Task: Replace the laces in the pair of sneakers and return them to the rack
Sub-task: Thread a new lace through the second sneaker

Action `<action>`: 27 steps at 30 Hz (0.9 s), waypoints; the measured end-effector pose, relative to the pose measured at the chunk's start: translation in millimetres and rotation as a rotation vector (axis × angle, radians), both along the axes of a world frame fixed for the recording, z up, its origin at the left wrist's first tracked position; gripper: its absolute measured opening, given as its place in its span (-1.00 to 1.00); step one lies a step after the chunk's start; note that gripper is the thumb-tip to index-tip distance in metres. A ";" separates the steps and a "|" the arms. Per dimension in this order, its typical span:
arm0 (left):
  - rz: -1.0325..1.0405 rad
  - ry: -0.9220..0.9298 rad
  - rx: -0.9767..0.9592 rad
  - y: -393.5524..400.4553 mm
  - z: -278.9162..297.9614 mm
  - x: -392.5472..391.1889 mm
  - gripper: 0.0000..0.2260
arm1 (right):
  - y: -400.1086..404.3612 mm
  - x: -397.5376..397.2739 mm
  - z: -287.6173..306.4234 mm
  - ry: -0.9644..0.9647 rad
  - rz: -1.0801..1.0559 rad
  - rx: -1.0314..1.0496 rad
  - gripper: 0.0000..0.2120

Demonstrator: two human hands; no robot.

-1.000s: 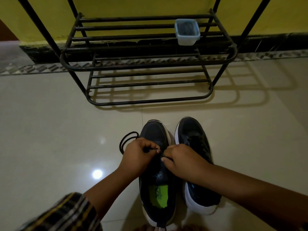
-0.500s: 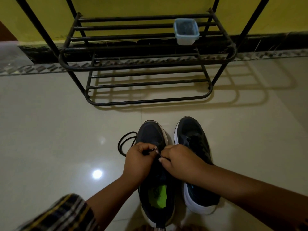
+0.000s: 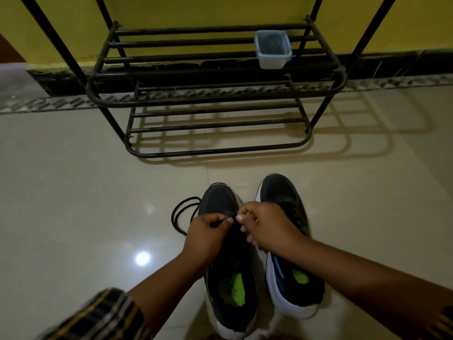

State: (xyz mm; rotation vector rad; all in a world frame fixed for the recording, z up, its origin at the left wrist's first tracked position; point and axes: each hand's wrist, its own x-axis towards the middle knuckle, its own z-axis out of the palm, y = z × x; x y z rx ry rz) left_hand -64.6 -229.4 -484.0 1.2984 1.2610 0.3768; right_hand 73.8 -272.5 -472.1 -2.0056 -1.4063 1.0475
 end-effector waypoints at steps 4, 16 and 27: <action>0.021 -0.035 -0.008 -1.8 0.6 -1.4 -0.85 | 7.1 -1.4 -6.2 0.075 -0.040 0.061 -0.89; -0.035 0.176 0.447 24.4 25.0 -13.1 -0.71 | 17.3 9.5 35.4 -0.115 0.142 0.232 -0.87; -0.083 -0.122 0.305 47.7 159.0 -19.3 -0.76 | 26.6 23.0 177.2 -0.412 0.421 0.199 -0.91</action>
